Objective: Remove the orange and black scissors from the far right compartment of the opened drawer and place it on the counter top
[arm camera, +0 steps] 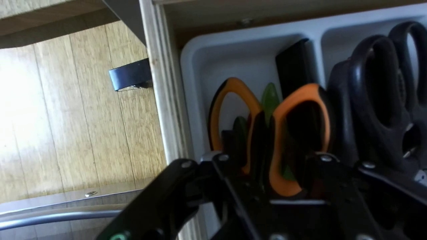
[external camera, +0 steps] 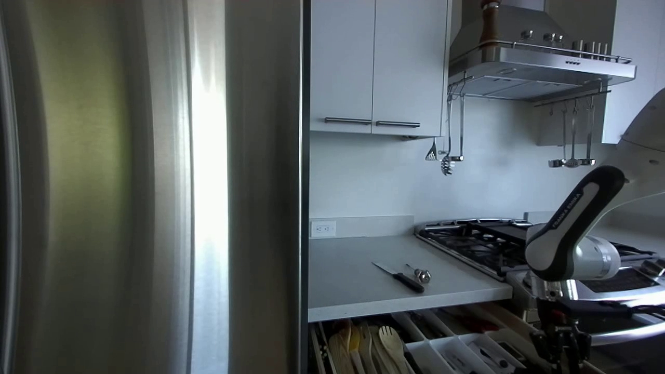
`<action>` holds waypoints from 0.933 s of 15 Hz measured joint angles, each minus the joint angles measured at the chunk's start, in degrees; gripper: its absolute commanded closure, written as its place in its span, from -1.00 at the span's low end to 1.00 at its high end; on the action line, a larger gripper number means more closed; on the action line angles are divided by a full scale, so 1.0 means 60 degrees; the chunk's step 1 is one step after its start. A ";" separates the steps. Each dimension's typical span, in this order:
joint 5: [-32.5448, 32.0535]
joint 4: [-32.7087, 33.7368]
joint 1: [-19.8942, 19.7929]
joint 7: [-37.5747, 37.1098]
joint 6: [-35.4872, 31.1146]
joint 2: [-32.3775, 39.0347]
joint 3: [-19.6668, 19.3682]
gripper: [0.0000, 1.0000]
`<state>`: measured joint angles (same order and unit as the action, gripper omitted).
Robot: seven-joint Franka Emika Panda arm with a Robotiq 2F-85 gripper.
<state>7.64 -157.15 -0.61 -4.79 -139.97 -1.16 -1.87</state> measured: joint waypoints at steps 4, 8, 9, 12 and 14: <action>-0.0944 -0.0014 0.0202 -0.1066 0.0002 0.0182 0.0417 0.00; -0.1088 -0.0014 0.0329 -0.1305 0.0002 0.0426 0.0593 0.21; -0.1088 -0.0018 0.0351 -0.1305 0.0008 0.0453 0.0603 0.44; -0.1090 -0.0044 0.0344 -0.1306 0.0047 0.0498 0.0567 0.87; -0.1090 -0.0040 0.0345 -0.1306 0.0048 0.0532 0.0567 0.85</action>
<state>1.10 -157.40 1.46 -12.63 -139.68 2.03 1.53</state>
